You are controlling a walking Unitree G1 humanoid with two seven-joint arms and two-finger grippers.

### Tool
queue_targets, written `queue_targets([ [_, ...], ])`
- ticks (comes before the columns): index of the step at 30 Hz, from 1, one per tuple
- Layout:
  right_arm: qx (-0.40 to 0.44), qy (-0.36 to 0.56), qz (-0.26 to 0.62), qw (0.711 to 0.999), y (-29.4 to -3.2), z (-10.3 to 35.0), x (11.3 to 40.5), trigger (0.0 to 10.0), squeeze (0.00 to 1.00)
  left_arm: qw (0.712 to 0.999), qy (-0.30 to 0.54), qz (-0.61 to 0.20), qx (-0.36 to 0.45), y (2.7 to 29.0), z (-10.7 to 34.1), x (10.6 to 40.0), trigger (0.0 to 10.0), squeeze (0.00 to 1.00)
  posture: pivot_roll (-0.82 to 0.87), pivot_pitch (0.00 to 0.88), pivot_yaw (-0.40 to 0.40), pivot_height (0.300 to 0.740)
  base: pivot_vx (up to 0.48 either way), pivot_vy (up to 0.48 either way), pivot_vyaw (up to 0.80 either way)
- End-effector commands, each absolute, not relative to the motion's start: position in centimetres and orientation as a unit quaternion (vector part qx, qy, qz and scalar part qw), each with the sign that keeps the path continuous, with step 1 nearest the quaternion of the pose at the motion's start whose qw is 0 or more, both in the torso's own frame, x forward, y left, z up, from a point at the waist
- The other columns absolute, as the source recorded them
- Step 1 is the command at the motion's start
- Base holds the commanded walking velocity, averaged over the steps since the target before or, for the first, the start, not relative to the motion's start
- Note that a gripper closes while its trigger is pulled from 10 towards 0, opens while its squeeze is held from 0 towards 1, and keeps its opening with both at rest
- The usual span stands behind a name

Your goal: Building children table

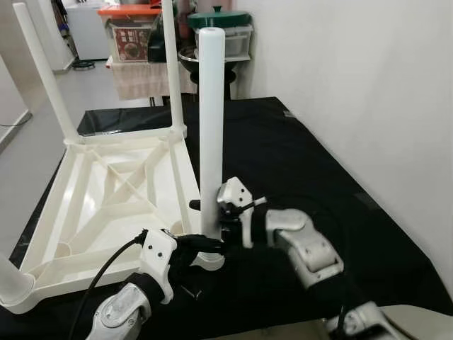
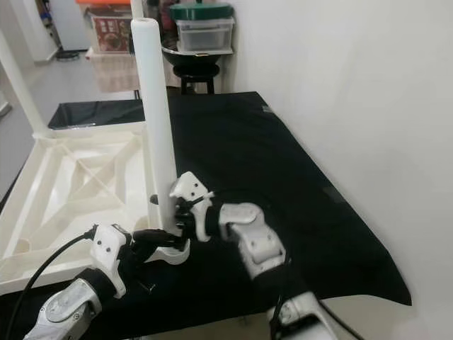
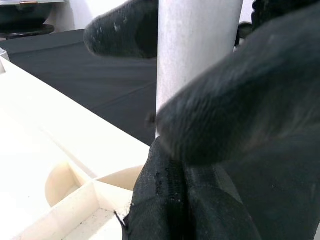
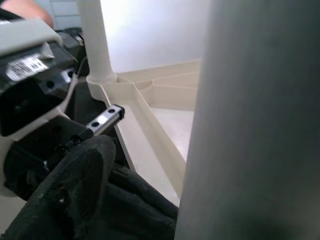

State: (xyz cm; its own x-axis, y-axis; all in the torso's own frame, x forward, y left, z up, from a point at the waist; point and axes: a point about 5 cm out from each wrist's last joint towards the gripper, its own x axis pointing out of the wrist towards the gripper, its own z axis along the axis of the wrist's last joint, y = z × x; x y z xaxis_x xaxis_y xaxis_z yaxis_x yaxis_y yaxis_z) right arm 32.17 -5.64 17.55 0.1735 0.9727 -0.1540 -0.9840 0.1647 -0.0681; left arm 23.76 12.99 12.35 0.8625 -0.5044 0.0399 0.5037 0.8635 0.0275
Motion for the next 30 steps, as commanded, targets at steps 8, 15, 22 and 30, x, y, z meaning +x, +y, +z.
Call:
queue_targets([
  [8,-0.043,0.050,0.646,0.760,-7.3,17.7,33.8,0.0,0.00,0.965,-0.021,-0.260,0.006,12.7,12.2,23.6,10.0,0.00,0.05,0.000,-0.060,0.740,0.000,0.000,0.00],
  [15,-0.022,0.054,0.638,0.768,-8.4,16.6,33.2,0.0,0.00,0.965,-0.021,-0.260,0.004,12.6,12.3,23.6,10.0,0.00,0.03,0.000,-0.044,0.740,0.000,0.000,0.00],
  [22,-0.026,0.037,0.590,0.806,-9.3,16.3,32.4,0.0,0.00,0.965,-0.020,-0.261,0.003,12.9,12.4,23.6,10.0,0.00,0.02,0.000,-0.030,0.740,0.000,0.000,0.00],
  [30,-0.058,0.043,0.263,0.962,-5.9,14.7,31.2,0.0,0.00,0.966,-0.019,-0.258,0.004,13.5,12.4,23.9,10.0,0.00,-0.02,0.000,-0.005,0.740,0.000,0.000,0.00],
])
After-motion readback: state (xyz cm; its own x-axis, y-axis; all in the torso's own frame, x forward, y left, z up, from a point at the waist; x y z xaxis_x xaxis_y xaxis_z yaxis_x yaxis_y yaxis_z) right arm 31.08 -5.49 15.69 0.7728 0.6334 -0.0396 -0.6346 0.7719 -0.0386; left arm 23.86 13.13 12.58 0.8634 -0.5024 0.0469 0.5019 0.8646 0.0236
